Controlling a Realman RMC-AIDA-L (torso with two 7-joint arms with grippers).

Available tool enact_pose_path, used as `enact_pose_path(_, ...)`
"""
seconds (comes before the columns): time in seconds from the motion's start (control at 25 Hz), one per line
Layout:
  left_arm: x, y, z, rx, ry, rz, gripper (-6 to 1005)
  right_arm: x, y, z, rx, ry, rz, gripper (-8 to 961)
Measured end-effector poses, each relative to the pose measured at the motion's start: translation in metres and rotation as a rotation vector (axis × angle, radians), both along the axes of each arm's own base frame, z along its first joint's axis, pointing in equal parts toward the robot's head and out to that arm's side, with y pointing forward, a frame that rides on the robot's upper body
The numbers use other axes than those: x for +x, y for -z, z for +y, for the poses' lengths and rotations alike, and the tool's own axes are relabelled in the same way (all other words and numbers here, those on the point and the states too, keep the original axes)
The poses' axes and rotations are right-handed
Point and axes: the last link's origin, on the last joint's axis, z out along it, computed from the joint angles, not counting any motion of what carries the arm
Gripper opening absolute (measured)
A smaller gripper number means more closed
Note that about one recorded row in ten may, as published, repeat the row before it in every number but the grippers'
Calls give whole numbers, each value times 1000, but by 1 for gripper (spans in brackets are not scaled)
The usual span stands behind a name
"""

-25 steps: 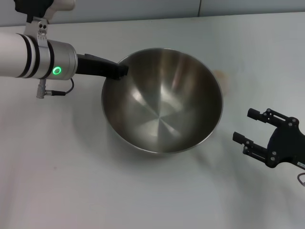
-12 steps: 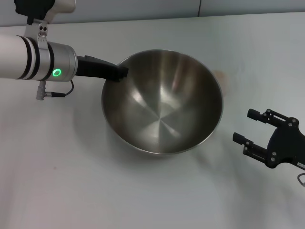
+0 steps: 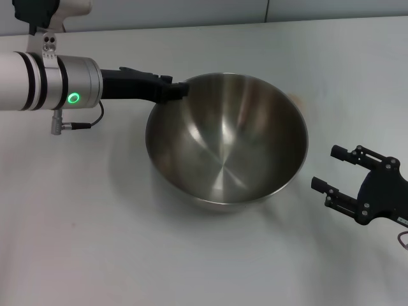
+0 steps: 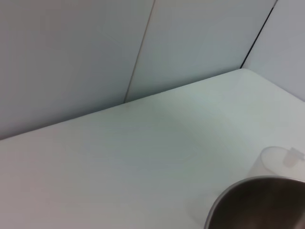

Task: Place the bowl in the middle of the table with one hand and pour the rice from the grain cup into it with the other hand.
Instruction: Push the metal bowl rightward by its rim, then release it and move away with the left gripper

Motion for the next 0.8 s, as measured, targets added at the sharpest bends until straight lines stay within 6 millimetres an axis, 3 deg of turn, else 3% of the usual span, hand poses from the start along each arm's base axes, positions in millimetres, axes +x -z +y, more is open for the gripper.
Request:
enact_pose_path(0.16,-2,0,0,2,-2,7,221,0,0,0,0,-1,1,664)
enact_pose_path(0.28,-2,0,1,6,4,9,425,-1,0,1,0,-4,1,664)
enact_pose_path(0.6,-3,-2,2,13,1,6,689,-1,0,3,1,-6,-3,663)
enact_pose_path(0.68,-3,-3,2,17,-1,3,832,-1,0,3,1,-5,-3,663)
enact_pose_path(0.8,-4,-4,3,21,-4,0,832,0,0,2,1,-2,-5,664)
